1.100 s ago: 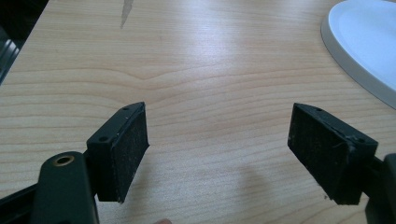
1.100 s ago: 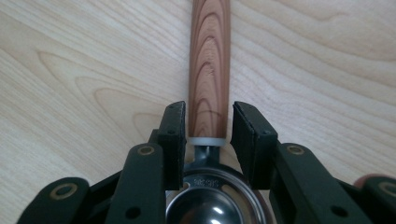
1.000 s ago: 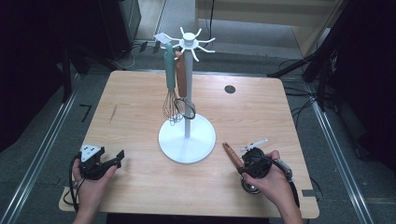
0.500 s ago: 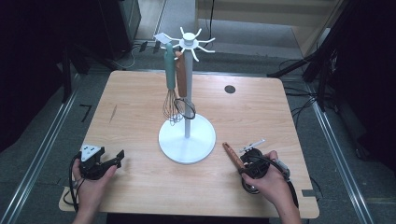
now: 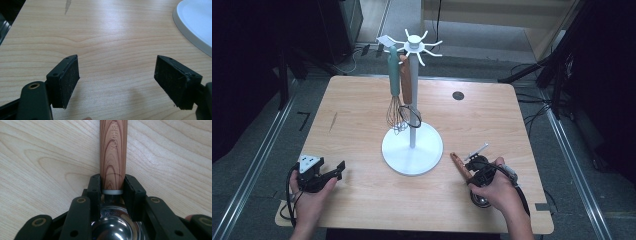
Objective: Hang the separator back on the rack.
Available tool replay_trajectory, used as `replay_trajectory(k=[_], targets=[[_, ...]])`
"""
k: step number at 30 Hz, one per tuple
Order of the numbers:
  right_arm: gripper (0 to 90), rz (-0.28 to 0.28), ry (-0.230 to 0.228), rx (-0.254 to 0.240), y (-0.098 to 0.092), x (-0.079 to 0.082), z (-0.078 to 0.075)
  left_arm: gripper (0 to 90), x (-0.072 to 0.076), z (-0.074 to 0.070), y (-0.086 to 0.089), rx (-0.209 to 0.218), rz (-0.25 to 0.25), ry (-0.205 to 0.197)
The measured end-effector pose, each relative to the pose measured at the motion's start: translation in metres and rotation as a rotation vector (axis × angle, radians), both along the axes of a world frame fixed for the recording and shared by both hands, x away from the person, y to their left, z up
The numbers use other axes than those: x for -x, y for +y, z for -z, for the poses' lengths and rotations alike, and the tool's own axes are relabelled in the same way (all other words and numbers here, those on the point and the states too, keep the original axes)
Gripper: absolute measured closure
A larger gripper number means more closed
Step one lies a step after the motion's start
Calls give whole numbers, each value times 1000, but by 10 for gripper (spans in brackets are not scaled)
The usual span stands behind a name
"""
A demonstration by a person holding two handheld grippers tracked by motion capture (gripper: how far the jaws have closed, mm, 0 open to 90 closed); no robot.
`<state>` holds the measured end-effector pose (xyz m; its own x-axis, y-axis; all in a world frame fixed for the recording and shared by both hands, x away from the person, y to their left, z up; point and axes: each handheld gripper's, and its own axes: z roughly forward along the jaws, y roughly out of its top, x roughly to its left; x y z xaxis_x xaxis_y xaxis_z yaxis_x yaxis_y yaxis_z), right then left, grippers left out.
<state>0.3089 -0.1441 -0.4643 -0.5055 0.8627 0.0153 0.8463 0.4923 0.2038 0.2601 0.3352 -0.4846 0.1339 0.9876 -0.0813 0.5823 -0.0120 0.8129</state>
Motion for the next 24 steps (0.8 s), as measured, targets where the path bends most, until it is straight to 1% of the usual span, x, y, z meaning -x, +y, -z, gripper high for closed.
replay_trajectory(k=[3, 4, 7, 10, 13, 14, 15, 17, 19, 22, 24], targets=[[705, -3, 20, 12, 2, -3, 0, 208, 0, 0, 0, 0, -2, 1], [704, 5, 32, 18, 3, -4, -1, 208, 0, 0, 0, -1, -3, 2], [702, 0, 63, 40, 6, -9, -1, 207, 0, 0, 0, -2, -4, 3], [704, 2, 95, 73, 10, -13, -2, 208, 0, 0, 0, -2, -5, 3], [703, 10, 125, 88, 13, -17, -2, 207, 0, 0, 0, -3, -5, 3], [704, -10, 122, 93, 13, -19, -1, 208, 0, 0, 0, -4, -5, 3], [704, -3, 140, 101, 14, -20, -2, 208, 0, 0, -1, -5, -5, 3], [705, -6, 147, 105, 15, -21, -1, 208, 0, 0, -1, -6, -5, 4], [706, 5, 168, 110, 17, -23, -2, 208, -1, 0, -1, -5, -6, 3], [708, 4, 177, 115, 17, -25, -2, 208, 0, 0, -1, -8, -6, 4], [711, -7, 167, 109, 16, -24, -2, 208, 0, 0, -1, -9, -7, 3]])
